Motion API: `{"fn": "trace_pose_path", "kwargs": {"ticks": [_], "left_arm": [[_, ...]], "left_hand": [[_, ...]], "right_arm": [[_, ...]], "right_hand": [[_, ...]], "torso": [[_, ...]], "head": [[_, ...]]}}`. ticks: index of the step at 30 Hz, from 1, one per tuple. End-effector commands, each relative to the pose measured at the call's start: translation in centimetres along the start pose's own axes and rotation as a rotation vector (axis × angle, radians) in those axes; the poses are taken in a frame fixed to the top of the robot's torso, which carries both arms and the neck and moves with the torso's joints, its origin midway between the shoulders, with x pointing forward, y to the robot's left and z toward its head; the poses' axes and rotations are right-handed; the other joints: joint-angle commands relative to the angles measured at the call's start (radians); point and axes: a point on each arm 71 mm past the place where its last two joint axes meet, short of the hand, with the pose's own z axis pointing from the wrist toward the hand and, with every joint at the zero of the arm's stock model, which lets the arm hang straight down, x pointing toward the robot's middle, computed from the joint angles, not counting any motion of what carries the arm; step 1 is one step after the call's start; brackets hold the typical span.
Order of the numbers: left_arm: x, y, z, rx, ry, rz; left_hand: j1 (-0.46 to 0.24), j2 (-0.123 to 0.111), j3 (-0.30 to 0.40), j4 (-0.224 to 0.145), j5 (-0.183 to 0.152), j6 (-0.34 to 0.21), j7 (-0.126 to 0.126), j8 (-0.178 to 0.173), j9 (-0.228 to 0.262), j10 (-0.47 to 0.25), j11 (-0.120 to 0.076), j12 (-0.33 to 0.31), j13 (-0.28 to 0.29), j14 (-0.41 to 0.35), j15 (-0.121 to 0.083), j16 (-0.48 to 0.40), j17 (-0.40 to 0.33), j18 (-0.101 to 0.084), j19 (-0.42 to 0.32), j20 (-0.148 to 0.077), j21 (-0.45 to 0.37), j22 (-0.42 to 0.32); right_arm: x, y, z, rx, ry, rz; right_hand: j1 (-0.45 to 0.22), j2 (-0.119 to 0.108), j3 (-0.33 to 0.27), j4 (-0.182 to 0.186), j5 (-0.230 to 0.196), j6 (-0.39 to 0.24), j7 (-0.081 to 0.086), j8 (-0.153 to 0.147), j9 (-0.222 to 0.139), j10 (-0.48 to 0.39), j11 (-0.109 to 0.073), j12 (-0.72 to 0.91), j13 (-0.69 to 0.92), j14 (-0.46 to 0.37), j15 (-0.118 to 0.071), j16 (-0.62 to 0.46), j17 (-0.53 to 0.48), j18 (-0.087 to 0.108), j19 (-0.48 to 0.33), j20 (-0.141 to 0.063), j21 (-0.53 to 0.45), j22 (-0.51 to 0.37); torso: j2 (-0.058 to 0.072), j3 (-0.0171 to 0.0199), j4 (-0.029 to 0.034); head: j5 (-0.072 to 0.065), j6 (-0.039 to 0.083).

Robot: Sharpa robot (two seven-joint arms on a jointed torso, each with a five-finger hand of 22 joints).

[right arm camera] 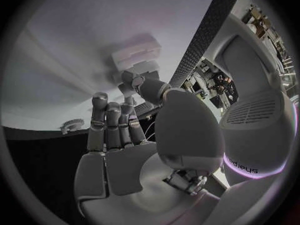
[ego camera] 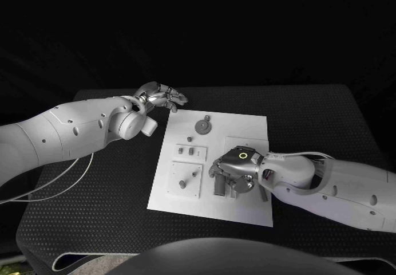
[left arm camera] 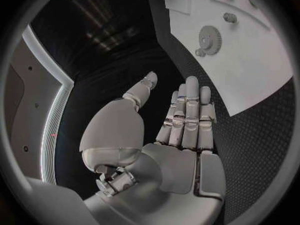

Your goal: Assemble the parts on the task board

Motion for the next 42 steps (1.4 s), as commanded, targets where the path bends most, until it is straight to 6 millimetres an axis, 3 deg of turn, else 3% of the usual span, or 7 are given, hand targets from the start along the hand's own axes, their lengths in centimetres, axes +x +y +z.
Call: {"fn": "trace_pose_path", "kwargs": {"ticks": [1, 21, 27, 33, 38, 40, 42], "left_arm": [[0.2, -0.1, 0.0, 0.007, 0.015, -0.003], [0.2, -0.1, 0.1, 0.006, 0.016, -0.002], [0.1, -0.1, 0.1, 0.006, 0.014, -0.001], [0.2, -0.1, 0.1, 0.007, 0.016, -0.001], [0.2, -0.1, 0.1, 0.008, 0.015, -0.001], [0.2, -0.2, 0.1, 0.008, 0.015, -0.001], [0.3, -0.2, 0.1, 0.009, 0.016, -0.001]], "left_hand": [[-0.009, -0.001, -0.001, 0.007, -0.006, -0.008, 0.000, -0.002, -0.001, -0.002, 0.006, 0.001, -0.001, -0.003, 0.004, -0.005, 0.001, 0.007, 0.006, 0.000, -0.004, 0.009], [-0.008, -0.001, -0.001, 0.006, -0.006, -0.008, 0.000, -0.002, -0.001, -0.002, 0.006, 0.002, -0.002, -0.003, 0.004, -0.006, 0.002, 0.007, 0.006, 0.000, -0.004, 0.010], [-0.007, -0.001, -0.001, 0.006, -0.006, -0.008, -0.001, -0.001, -0.001, -0.002, 0.006, 0.002, -0.002, -0.003, 0.004, -0.006, 0.002, 0.008, 0.006, 0.000, -0.004, 0.010], [-0.007, -0.001, -0.001, 0.005, -0.006, -0.008, -0.001, -0.001, -0.001, -0.002, 0.006, 0.002, -0.002, -0.003, 0.004, -0.006, 0.002, 0.008, 0.006, 0.000, -0.005, 0.010], [-0.007, -0.002, -0.001, 0.005, -0.006, -0.007, -0.001, -0.001, -0.001, -0.002, 0.006, 0.002, -0.002, -0.003, 0.004, -0.006, 0.002, 0.008, 0.006, 0.000, -0.005, 0.010], [-0.007, -0.002, -0.001, 0.005, -0.006, -0.007, -0.001, 0.000, -0.001, -0.002, 0.006, 0.002, -0.002, -0.003, 0.004, -0.006, 0.002, 0.008, 0.006, 0.000, -0.005, 0.010], [-0.007, -0.002, -0.001, 0.005, -0.006, -0.007, -0.001, 0.000, -0.001, -0.002, 0.006, 0.002, -0.002, -0.004, 0.004, -0.006, 0.002, 0.008, 0.006, 0.000, -0.005, 0.011]], "right_arm": [[0.1, -0.1, 0.0, 0.015, 0.013, -0.006], [-1.1, -1.0, -2.2, 0.039, -0.157, 0.177], [-2.1, -3.2, -3.6, 0.160, -0.207, 0.389], [-1.8, -5.9, -5.4, 0.306, -0.149, 0.552], [-0.9, -7.1, -7.1, 0.397, -0.041, 0.684], [-0.3, -7.3, -7.8, 0.429, 0.007, 0.717], [0.1, -7.4, -8.4, 0.465, 0.044, 0.731]], "right_hand": [[0.002, -0.010, -0.007, 0.000, 0.002, -0.015, -0.002, -0.005, -0.002, -0.010, -0.001, 0.007, -0.001, -0.007, 0.002, -0.002, -0.001, 0.013, -0.006, 0.001, -0.002, 0.008], [0.000, -0.010, 0.008, 0.014, 0.003, -0.030, 0.013, 0.007, -0.005, 0.002, 0.002, 0.016, -0.006, 0.003, 0.005, 0.005, -0.004, 0.013, 0.010, 0.003, 0.005, 0.006], [-0.108, -0.010, -0.107, 0.013, 0.002, -0.045, 0.026, 0.015, -0.005, 0.003, 0.002, 0.020, -0.008, 0.005, 0.004, 0.010, -0.004, 0.012, 0.014, 0.000, 0.014, 0.009], [-0.239, 0.014, -0.224, 0.061, 0.010, -0.034, 0.096, 0.032, -0.007, 0.007, 0.008, 0.024, -0.012, 0.010, 0.001, 0.014, -0.006, 0.013, 0.022, -0.007, 0.013, 0.003], [-0.278, 0.034, -0.276, 0.084, 0.005, 0.017, 0.120, 0.063, -0.002, 0.028, 0.027, 0.027, -0.019, 0.026, 0.007, 0.011, -0.015, 0.013, 0.038, -0.018, 0.007, -0.009], [-0.290, 0.043, -0.292, 0.094, 0.005, 0.054, 0.123, 0.083, 0.007, 0.046, 0.030, 0.026, -0.026, 0.042, 0.010, 0.004, -0.024, 0.013, 0.049, -0.024, 0.002, -0.017], [-0.304, 0.052, -0.304, 0.108, 0.005, 0.093, 0.108, 0.105, 0.019, 0.068, 0.017, 0.025, -0.032, 0.064, 0.001, -0.001, -0.032, 0.013, 0.064, -0.031, 0.002, -0.024]], "torso": [[0.000, 0.0000, 0.0000], [0.000, 0.0002, -0.0001], [0.000, -0.0002, -0.0008], [-0.001, -0.0013, -0.0014], [-0.001, 0.0001, -0.0008], [-0.001, -0.0001, -0.0015], [-0.001, 0.0000, -0.0011]], "head": [[-0.001, 0.000], [-0.005, 0.003], [-0.011, 0.012], [-0.017, 0.019], [-0.026, 0.024], [-0.030, 0.027], [-0.031, 0.028]]}}
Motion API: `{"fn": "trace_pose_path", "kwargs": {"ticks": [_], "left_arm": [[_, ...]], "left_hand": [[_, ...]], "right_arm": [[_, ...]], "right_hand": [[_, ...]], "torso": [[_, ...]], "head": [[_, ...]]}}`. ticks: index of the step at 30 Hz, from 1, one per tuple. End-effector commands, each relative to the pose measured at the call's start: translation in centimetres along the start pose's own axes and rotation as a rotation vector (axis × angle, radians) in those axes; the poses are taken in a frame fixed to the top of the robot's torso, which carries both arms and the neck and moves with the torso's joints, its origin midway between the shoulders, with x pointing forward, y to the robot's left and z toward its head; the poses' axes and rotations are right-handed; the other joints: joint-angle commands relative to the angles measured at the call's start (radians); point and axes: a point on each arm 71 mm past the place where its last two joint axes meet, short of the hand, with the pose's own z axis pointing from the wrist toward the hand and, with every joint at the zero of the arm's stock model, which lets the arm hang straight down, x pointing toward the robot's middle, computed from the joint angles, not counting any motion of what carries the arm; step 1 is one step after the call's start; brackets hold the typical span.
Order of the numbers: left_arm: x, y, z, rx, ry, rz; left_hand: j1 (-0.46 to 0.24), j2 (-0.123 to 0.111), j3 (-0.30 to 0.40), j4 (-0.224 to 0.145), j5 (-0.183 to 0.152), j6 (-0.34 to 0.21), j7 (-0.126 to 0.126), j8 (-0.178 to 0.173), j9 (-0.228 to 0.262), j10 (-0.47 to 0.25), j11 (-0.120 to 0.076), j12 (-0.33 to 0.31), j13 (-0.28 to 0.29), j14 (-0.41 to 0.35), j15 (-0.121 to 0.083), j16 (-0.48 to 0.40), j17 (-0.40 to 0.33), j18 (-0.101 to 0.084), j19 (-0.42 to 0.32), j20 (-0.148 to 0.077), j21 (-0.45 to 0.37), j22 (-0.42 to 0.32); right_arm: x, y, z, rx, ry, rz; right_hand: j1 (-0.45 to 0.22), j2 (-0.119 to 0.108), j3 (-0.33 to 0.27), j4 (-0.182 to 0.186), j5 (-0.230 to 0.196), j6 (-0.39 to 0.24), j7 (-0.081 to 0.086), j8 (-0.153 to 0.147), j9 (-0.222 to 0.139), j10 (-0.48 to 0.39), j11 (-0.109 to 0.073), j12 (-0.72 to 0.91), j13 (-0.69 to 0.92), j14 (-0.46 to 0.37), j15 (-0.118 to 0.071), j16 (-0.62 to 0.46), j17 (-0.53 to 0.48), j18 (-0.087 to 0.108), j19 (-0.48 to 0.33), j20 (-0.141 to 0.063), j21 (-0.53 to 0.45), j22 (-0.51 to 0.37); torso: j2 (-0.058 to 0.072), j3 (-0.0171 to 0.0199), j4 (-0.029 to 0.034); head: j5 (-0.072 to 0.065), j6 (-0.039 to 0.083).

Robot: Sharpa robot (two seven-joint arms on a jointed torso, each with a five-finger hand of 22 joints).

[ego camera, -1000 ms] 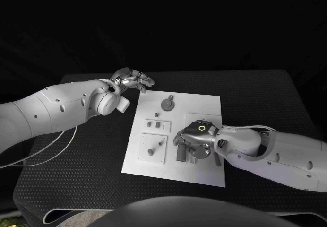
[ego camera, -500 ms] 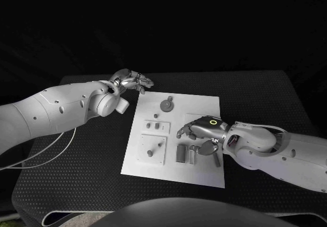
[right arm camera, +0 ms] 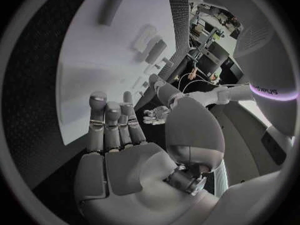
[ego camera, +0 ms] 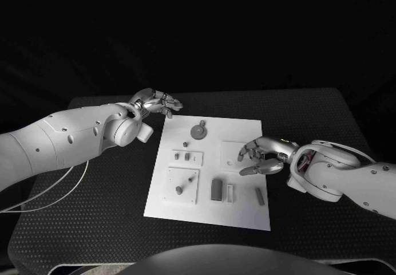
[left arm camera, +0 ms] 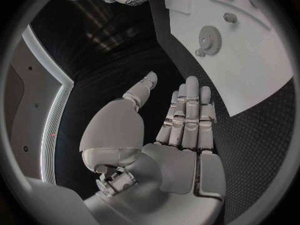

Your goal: Assemble the parts on the task board

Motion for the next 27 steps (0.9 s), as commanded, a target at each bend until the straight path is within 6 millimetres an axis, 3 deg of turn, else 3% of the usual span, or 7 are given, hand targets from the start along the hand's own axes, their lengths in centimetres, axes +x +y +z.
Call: {"fn": "trace_pose_path", "kwargs": {"ticks": [1, 9, 12, 18, 20, 23, 27], "left_arm": [[0.3, -0.2, 0.1, 0.011, 0.016, -0.002], [0.4, -0.2, 0.1, 0.012, 0.020, -0.003], [0.4, -0.2, 0.1, 0.011, 0.021, -0.003], [0.7, -0.3, 0.1, 0.019, 0.043, -0.005], [0.7, -0.3, 0.1, 0.018, 0.045, -0.003], [0.8, -0.3, 0.1, 0.019, 0.047, -0.004], [0.8, -0.3, 0.1, 0.018, 0.051, 0.003]], "left_hand": [[-0.007, -0.002, -0.001, 0.005, -0.006, -0.007, -0.001, 0.000, -0.001, 0.002, 0.005, 0.002, -0.001, -0.004, 0.004, -0.006, 0.001, 0.008, 0.008, -0.002, -0.005, 0.010], [-0.007, -0.001, 0.000, 0.005, -0.006, -0.006, -0.001, 0.000, -0.001, 0.003, 0.005, 0.002, -0.001, -0.004, 0.004, -0.006, 0.002, 0.007, 0.008, -0.002, -0.005, 0.010], [-0.007, -0.001, -0.001, 0.005, -0.006, -0.006, -0.001, 0.001, 0.000, 0.003, 0.005, 0.002, -0.001, -0.004, 0.004, -0.006, 0.002, 0.007, 0.008, -0.002, -0.005, 0.010], [-0.007, -0.002, -0.001, 0.005, -0.006, -0.005, -0.002, 0.001, 0.000, 0.002, 0.005, 0.002, -0.002, -0.004, 0.005, -0.007, 0.002, 0.007, 0.008, -0.001, -0.006, 0.011], [-0.006, -0.003, -0.001, 0.004, -0.006, -0.005, -0.002, 0.002, 0.000, 0.002, 0.005, 0.002, -0.002, -0.005, 0.005, -0.007, 0.002, 0.007, 0.007, -0.001, -0.006, 0.011], [-0.007, -0.004, -0.002, 0.004, -0.006, -0.005, -0.002, 0.002, 0.000, 0.002, 0.006, 0.002, -0.002, -0.005, 0.005, -0.008, 0.002, 0.007, 0.007, -0.001, -0.007, 0.011], [-0.007, -0.003, -0.002, 0.005, -0.006, -0.001, -0.003, 0.005, 0.001, 0.001, 0.006, 0.002, -0.002, -0.005, 0.005, -0.008, 0.002, 0.007, 0.006, -0.001, -0.007, 0.012]], "right_arm": [[1.2, -1.3, -0.7, 0.160, 0.154, 0.112], [1.4, -3.3, -2.8, 0.323, 0.227, 0.081], [1.5, -3.8, -3.4, 0.366, 0.246, 0.089], [1.7, -4.6, -4.3, 0.455, 0.263, 0.201], [1.6, -4.5, -4.3, 0.450, 0.259, 0.135], [1.7, -4.4, -4.3, 0.453, 0.267, 0.077], [1.9, -4.1, -4.4, 0.438, 0.284, 0.065]], "right_hand": [[-0.023, 0.009, -0.019, 0.014, -0.003, 0.070, 0.013, 0.022, 0.013, 0.027, -0.014, 0.000, -0.007, 0.025, -0.014, -0.008, -0.010, 0.025, 0.017, -0.010, -0.005, -0.007], [-0.078, 0.019, -0.028, 0.082, -0.003, 0.155, -0.035, 0.060, 0.055, 0.136, -0.064, 0.000, -0.012, 0.139, -0.067, -0.019, -0.021, 0.025, 0.098, -0.039, 0.017, -0.022], [-0.108, -0.007, -0.018, 0.114, 0.009, 0.179, -0.049, 0.064, 0.066, 0.172, -0.075, -0.012, -0.010, 0.178, -0.080, -0.028, -0.017, 0.025, 0.131, -0.051, 0.023, -0.031], [-0.107, -0.012, -0.003, 0.118, 0.009, 0.190, -0.053, 0.061, 0.074, 0.200, -0.082, -0.023, 0.003, 0.200, -0.085, -0.039, -0.005, 0.025, 0.145, -0.058, 0.026, -0.037], [-0.103, 0.001, -0.003, 0.106, 0.016, 0.190, -0.053, 0.057, 0.077, 0.205, -0.082, -0.028, 0.007, 0.210, -0.086, -0.040, 0.009, 0.025, 0.147, -0.059, 0.028, -0.037], [-0.101, 0.002, -0.004, 0.094, 0.006, 0.189, -0.052, 0.053, 0.078, 0.208, -0.082, -0.032, 0.012, 0.215, -0.085, -0.044, 0.016, 0.025, 0.147, -0.058, 0.029, -0.038], [-0.106, 0.020, -0.001, 0.087, 0.002, 0.167, -0.043, 0.027, 0.067, 0.242, -0.073, -0.022, 0.057, 0.219, -0.077, -0.050, 0.028, 0.025, 0.144, -0.055, 0.031, -0.038]], "torso": [[0.000, 0.0007, 0.0000], [0.000, 0.0025, -0.0017], [0.000, 0.0028, -0.0018], [0.001, 0.0016, -0.0001], [0.002, 0.0011, 0.0007], [0.001, 0.0012, -0.0001], [0.002, 0.0007, 0.0013]], "head": [[-0.007, 0.005], [-0.016, 0.010], [-0.018, 0.011], [-0.025, 0.014], [-0.028, 0.015], [-0.030, 0.014], [-0.031, 0.012]]}}
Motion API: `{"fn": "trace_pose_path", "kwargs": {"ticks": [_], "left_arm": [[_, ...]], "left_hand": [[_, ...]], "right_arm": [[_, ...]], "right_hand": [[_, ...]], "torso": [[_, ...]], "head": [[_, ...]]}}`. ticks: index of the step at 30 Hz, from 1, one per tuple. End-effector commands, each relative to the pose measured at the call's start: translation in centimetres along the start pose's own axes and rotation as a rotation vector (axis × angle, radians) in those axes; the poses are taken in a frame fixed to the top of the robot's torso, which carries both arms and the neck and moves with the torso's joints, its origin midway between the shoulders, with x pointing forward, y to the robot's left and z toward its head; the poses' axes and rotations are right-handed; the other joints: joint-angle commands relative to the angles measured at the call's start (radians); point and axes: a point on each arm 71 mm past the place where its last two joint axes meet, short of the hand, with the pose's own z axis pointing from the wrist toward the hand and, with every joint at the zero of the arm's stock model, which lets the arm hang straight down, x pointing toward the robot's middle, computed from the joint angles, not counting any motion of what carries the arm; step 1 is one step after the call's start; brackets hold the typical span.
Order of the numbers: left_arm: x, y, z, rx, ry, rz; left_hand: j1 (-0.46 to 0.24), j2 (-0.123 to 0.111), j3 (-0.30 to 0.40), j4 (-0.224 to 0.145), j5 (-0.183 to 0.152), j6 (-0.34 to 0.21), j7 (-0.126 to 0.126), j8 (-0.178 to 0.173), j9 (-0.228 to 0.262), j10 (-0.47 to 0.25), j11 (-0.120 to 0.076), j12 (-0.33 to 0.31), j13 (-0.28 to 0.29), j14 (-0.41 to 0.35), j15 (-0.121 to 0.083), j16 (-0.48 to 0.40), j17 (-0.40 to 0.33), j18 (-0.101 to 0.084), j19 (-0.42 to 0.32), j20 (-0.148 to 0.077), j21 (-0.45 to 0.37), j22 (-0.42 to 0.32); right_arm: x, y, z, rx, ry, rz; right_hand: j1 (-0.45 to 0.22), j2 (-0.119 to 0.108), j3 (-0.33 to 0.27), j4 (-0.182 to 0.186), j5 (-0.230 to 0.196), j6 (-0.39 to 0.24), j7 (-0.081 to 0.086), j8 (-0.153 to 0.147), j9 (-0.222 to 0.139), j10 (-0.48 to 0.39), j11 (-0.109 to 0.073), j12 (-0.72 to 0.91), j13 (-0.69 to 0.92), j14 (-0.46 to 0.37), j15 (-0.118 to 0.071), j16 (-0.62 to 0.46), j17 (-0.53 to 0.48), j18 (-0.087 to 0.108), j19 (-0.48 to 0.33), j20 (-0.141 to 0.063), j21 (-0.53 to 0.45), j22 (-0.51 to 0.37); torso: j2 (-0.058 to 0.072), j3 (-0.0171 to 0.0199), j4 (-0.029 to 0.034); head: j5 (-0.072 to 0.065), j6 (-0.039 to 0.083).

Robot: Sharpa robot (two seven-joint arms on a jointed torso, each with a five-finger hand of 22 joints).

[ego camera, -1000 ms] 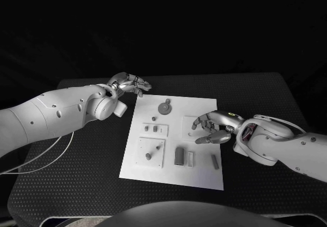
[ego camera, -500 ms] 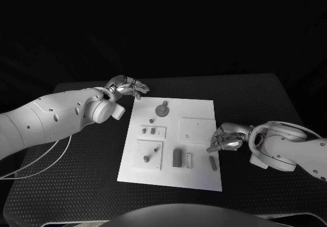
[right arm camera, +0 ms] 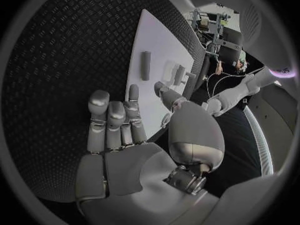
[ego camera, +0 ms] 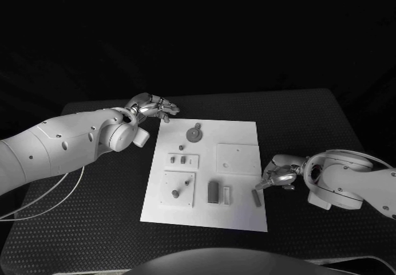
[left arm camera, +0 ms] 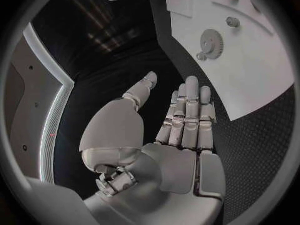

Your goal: Assemble the parts on the task board

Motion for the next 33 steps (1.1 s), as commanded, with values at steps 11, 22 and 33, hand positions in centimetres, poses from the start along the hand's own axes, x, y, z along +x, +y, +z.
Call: {"fn": "trace_pose_path", "kwargs": {"ticks": [11, 22, 33], "left_arm": [[0.2, -0.1, 0.0, 0.009, 0.025, 0.012], [0.2, -0.1, -0.1, 0.009, 0.028, 0.011], [0.2, -0.1, -0.2, 0.010, 0.029, 0.011]], "left_hand": [[-0.008, -0.004, -0.003, 0.005, -0.006, 0.000, -0.004, 0.006, 0.001, 0.001, 0.006, 0.002, -0.002, -0.005, 0.005, -0.004, 0.002, 0.007, 0.006, -0.001, -0.007, 0.013], [-0.009, -0.004, -0.003, 0.005, -0.006, 0.000, -0.004, 0.006, 0.001, 0.000, 0.006, 0.002, -0.002, -0.004, 0.005, -0.004, 0.002, 0.007, 0.006, -0.001, -0.007, 0.013], [-0.009, -0.004, -0.003, 0.005, -0.006, -0.001, -0.004, 0.006, 0.001, 0.000, 0.006, 0.002, -0.002, -0.004, 0.005, -0.004, 0.003, 0.007, 0.006, -0.001, -0.007, 0.014]], "right_arm": [[1.3, 0.9, -0.2, -0.015, 0.044, -0.067], [2.3, 1.8, 0.0, -0.041, 0.060, -0.114], [3.6, 2.1, 0.8, -0.049, 0.039, -0.247]], "right_hand": [[-0.003, 0.011, 0.028, -0.001, -0.011, -0.007, 0.015, -0.024, -0.017, 0.045, 0.006, 0.013, 0.057, 0.012, 0.011, -0.015, 0.024, 0.046, 0.001, 0.011, 0.012, 0.000], [0.000, 0.015, 0.039, -0.001, -0.011, 0.017, 0.008, -0.019, -0.015, 0.084, 0.000, 0.027, 0.101, 0.022, 0.008, -0.016, 0.039, 0.046, 0.003, 0.014, 0.017, 0.001], [-0.001, 0.018, 0.040, -0.009, -0.012, 0.035, 0.001, -0.015, -0.013, 0.119, -0.006, 0.034, 0.132, 0.034, 0.004, -0.019, 0.051, 0.046, 0.007, 0.017, 0.022, 0.000]], "torso": [[0.000, -0.0015, 0.0017], [0.000, -0.0012, 0.0019], [0.000, -0.0003, 0.0017]], "head": [[-0.003, -0.007], [0.000, -0.012], [0.000, -0.017]]}}
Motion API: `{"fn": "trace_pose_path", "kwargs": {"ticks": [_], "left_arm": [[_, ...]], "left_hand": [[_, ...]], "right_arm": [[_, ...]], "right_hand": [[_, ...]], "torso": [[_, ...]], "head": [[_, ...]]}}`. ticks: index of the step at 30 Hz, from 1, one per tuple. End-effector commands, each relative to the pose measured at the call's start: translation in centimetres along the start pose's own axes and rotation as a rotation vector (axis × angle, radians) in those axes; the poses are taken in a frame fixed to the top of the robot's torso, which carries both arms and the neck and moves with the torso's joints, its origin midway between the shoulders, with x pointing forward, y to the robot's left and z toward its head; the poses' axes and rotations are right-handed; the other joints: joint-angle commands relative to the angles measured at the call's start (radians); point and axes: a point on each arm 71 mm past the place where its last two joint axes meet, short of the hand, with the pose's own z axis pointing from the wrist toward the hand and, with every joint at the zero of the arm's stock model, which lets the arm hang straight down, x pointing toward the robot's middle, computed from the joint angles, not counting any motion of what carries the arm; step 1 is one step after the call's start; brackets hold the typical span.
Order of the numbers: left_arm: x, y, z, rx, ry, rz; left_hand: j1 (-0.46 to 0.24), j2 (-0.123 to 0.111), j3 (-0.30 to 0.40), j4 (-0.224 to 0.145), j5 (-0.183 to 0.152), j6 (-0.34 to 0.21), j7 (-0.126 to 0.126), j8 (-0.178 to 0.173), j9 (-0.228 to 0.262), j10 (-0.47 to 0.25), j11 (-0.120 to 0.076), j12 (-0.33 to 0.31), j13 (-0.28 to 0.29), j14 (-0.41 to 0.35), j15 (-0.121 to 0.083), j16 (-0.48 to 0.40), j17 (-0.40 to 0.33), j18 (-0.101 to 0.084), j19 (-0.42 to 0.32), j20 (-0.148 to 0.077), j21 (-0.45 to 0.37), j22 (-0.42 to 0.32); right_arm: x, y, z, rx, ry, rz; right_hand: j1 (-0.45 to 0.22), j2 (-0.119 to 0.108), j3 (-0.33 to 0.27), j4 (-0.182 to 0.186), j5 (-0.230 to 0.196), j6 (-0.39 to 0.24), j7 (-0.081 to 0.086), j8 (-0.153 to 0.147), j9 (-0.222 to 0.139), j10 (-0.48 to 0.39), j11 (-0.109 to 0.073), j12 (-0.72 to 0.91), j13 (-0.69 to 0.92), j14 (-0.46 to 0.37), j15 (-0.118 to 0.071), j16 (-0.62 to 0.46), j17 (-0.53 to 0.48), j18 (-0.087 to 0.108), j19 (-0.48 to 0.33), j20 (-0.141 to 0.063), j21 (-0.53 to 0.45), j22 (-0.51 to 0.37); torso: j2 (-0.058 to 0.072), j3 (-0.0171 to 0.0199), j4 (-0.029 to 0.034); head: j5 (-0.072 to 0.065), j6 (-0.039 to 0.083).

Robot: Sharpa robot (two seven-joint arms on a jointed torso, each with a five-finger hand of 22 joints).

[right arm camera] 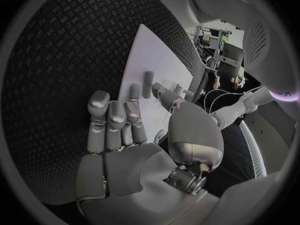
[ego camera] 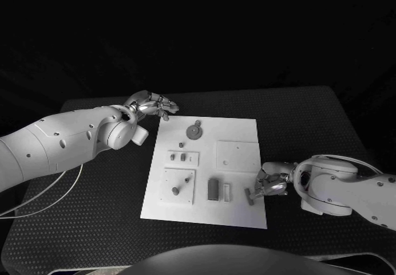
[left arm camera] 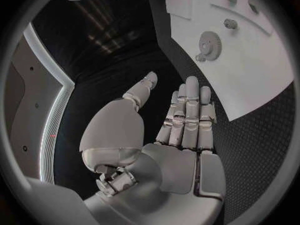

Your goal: Assemble the parts on the task board

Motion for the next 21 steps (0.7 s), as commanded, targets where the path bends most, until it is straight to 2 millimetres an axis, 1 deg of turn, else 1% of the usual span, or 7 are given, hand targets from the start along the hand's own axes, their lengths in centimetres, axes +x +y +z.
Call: {"fn": "trace_pose_path", "kwargs": {"ticks": [1, 5, 11, 17, 21], "left_arm": [[0.2, -0.2, 0.0, 0.010, 0.018, 0.000], [0.2, -0.1, 0.0, 0.009, 0.019, 0.000], [0.2, -0.1, 0.0, 0.008, 0.019, 0.000], [0.1, -0.1, -0.1, 0.008, 0.018, 0.000], [0.1, -0.1, -0.1, 0.008, 0.017, 0.000]], "left_hand": [[-0.009, -0.004, -0.003, 0.005, -0.006, -0.001, -0.004, 0.006, 0.001, 0.000, 0.007, 0.002, -0.002, -0.001, 0.002, -0.004, 0.001, 0.007, 0.006, -0.001, -0.004, 0.014], [-0.009, -0.004, -0.003, 0.005, -0.006, -0.001, -0.004, 0.006, 0.001, 0.000, 0.007, 0.002, -0.002, -0.001, 0.002, -0.004, 0.001, 0.007, 0.006, -0.001, -0.004, 0.014], [-0.009, -0.003, -0.003, 0.006, -0.006, -0.001, -0.004, 0.006, 0.001, 0.000, 0.007, 0.002, -0.002, -0.001, 0.002, -0.004, 0.002, 0.007, 0.006, -0.001, -0.005, 0.014], [-0.010, -0.003, -0.004, 0.006, -0.006, -0.001, -0.004, 0.006, 0.001, 0.000, 0.007, 0.002, -0.002, -0.001, 0.002, -0.004, 0.002, 0.007, 0.006, -0.001, -0.005, 0.015], [-0.010, -0.003, -0.004, 0.006, -0.006, -0.001, -0.004, 0.006, 0.001, 0.000, 0.007, 0.002, -0.002, -0.001, 0.002, -0.004, 0.002, 0.007, 0.006, -0.001, -0.005, 0.015]], "right_arm": [[0.8, 0.3, 0.3, -0.004, -0.010, -0.123], [1.5, 1.2, 0.8, -0.022, -0.045, -0.171], [2.1, 2.1, 1.2, -0.043, -0.049, -0.157], [2.2, 2.2, 1.3, -0.042, -0.043, -0.156], [2.4, 2.4, 1.4, -0.042, -0.042, -0.164]], "right_hand": [[0.000, 0.001, 0.003, -0.003, -0.005, 0.009, -0.001, -0.007, -0.005, 0.023, -0.011, 0.006, 0.005, 0.004, -0.004, -0.006, 0.001, 0.046, 0.000, 0.006, 0.005, 0.000], [-0.001, -0.007, 0.004, -0.004, -0.005, 0.012, -0.002, -0.007, -0.005, 0.027, -0.012, 0.005, 0.009, 0.005, -0.004, -0.008, 0.002, 0.046, 0.001, 0.007, 0.005, -0.001], [-0.012, -0.026, 0.009, 0.009, -0.005, 0.015, -0.004, -0.008, -0.005, 0.035, -0.014, 0.002, 0.015, 0.009, -0.007, -0.013, 0.004, 0.046, 0.007, 0.008, 0.007, -0.003], [-0.018, -0.034, 0.012, 0.017, -0.005, 0.016, -0.004, -0.010, -0.005, 0.037, -0.014, -0.001, 0.018, 0.009, -0.008, -0.018, 0.004, 0.046, 0.007, 0.007, 0.006, -0.005], [-0.019, -0.034, 0.014, 0.019, -0.005, 0.016, -0.004, -0.010, -0.005, 0.037, -0.014, -0.002, 0.019, 0.009, -0.008, -0.019, 0.003, 0.046, 0.008, 0.007, 0.006, -0.006]], "torso": [[0.000, 0.0010, -0.0010], [0.000, 0.0016, -0.0012], [0.001, 0.0024, 0.0002], [0.000, 0.0001, -0.0005], [0.000, -0.0005, -0.0006]], "head": [[0.002, -0.003], [0.003, -0.005], [0.006, -0.007], [0.007, -0.007], [0.008, -0.008]]}}
